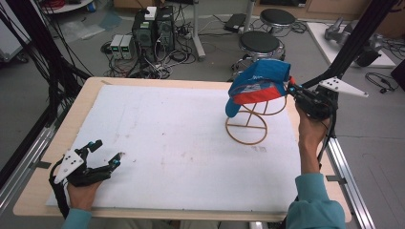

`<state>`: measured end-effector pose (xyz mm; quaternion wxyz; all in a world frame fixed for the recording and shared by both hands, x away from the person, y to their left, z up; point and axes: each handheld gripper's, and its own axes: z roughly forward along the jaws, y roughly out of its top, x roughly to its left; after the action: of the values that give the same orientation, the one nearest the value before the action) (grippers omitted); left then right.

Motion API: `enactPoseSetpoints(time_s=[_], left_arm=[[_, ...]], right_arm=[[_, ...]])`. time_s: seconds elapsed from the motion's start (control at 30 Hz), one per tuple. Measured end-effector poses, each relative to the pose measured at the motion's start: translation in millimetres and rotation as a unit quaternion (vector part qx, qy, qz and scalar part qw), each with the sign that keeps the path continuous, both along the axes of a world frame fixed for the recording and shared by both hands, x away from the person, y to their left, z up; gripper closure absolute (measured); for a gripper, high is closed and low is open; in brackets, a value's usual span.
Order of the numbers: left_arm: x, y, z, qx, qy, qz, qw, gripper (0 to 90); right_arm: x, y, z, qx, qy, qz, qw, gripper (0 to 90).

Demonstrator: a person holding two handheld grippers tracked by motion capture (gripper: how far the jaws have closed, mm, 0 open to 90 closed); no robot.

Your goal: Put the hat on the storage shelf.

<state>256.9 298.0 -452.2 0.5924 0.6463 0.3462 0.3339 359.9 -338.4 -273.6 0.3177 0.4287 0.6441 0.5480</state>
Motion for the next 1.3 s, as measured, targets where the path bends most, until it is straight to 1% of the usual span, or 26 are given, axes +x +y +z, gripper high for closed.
enactPoseSetpoints(time_s=[0.1,0.13,0.17,0.27,0.3,0.33,0.37,0.4,0.43,0.53,0.67,0.73,0.83,0.87,0.9,1.07,1.1,1.3], left_arm=[[-0.3,0.0,0.0,0.000,-0.001,0.000,1.0000,15.5],[-0.3,0.0,0.0,0.000,-0.001,0.000,1.0000,15.5],[-0.3,0.0,0.0,0.000,-0.001,0.000,1.0000,15.5],[-0.5,-0.1,-0.1,-0.001,-0.002,0.001,1.0000,15.5],[-0.5,0.0,-0.1,-0.001,-0.002,0.001,1.0000,15.5],[-0.5,0.0,-0.1,0.000,-0.001,0.001,1.0000,15.5],[-0.5,-0.1,-0.1,0.000,-0.001,0.001,1.0000,15.5],[-0.5,-0.1,-0.1,0.000,-0.001,0.001,1.0000,15.5],[-0.5,-0.1,-0.1,0.000,-0.001,0.002,1.0000,15.5],[-0.4,-0.1,0.0,0.000,-0.001,0.002,1.0000,15.5],[-0.4,-0.2,0.0,0.001,-0.001,0.002,1.0000,15.5],[-0.6,-0.2,-0.1,0.001,-0.002,0.003,1.0000,15.5],[-0.6,-0.2,-0.1,0.000,-0.002,0.003,1.0000,15.5],[-0.6,-0.2,-0.1,0.000,-0.002,0.003,1.0000,15.5],[-0.6,-0.2,-0.1,0.000,-0.002,0.003,1.0000,15.5],[-0.5,-0.6,-0.1,0.000,-0.003,0.003,1.0000,15.5],[-0.6,-0.5,-0.1,0.000,-0.002,0.003,1.0000,15.5],[-0.4,-0.7,-0.1,0.002,-0.002,0.003,1.0000,15.5]], right_arm=[[-2.6,-3.5,-6.6,-0.004,0.006,-0.002,1.0000,87.9],[-2.6,-3.5,-6.6,-0.004,0.006,-0.002,1.0000,87.9],[-4.2,-6.4,-11.2,-0.002,0.009,-0.002,1.0000,87.8],[-5.5,-8.7,-15.7,0.000,0.011,-0.003,0.9999,87.9],[-6.5,-10.7,-19.8,-0.001,0.015,-0.006,0.9999,87.8],[-6.5,-10.7,-19.8,-0.001,0.015,-0.006,0.9999,87.8],[-7.9,-12.9,-23.7,0.002,0.017,-0.006,0.9998,87.8],[-7.9,-12.9,-23.7,0.002,0.017,-0.006,0.9998,87.8],[-8.6,-14.4,-26.9,0.006,0.021,-0.004,0.9998,87.8],[-8.9,-14.5,-28.9,0.006,0.021,-0.004,0.9997,87.8],[-7.8,-12.2,-33.0,0.007,0.029,0.002,0.9996,87.8],[-6.4,-10.2,-35.6,0.003,0.030,0.004,0.9995,87.8],[-5.1,-11.7,-43.2,0.012,0.039,0.004,0.9991,87.9],[-5.1,-11.7,-43.2,0.012,0.039,0.004,0.9991,87.9],[-4.8,-12.9,-47.3,0.018,0.043,0.007,0.9989,87.8],[-4.4,-12.8,-51.5,0.018,0.044,0.008,0.9988,87.8],[-5.3,-12.9,-51.8,0.022,0.043,0.008,0.9988,87.8],[-9.5,-16.4,-55.2,0.023,0.042,0.012,0.9988,87.9]])
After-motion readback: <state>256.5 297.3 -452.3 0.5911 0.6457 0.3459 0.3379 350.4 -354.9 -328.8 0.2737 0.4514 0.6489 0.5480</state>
